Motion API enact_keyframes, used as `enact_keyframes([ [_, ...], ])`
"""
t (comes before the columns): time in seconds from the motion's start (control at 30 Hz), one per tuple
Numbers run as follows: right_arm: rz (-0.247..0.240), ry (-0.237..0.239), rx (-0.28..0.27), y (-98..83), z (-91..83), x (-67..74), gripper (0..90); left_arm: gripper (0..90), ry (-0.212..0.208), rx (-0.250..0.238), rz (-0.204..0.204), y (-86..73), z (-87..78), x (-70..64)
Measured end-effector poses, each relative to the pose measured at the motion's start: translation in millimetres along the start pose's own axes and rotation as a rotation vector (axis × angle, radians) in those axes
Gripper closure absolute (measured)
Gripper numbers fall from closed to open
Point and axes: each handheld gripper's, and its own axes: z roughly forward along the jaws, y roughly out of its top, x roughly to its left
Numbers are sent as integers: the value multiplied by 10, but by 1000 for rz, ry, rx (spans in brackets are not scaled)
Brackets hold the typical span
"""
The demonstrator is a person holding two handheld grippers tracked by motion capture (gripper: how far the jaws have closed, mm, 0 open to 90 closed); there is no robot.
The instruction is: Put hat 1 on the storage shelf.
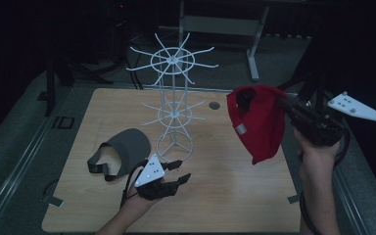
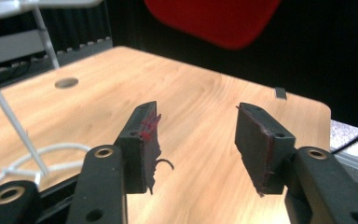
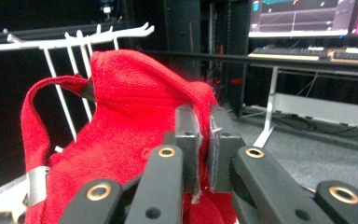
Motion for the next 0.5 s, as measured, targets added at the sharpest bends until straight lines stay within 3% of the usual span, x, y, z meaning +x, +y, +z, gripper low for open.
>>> enact_keyframes([
  [0.1, 2, -5, -17, 121, 61, 4, 844, 491, 10, 3, -12, -93, -28, -4],
  [0.37, 7, -6, -20, 408, 276, 6, 844, 491, 56, 11, 7, -304, -57, -9],
  [0.5, 5, -4, -32, 542, 364, 17, 844, 490, 54, -7, -19, -387, -68, 11],
])
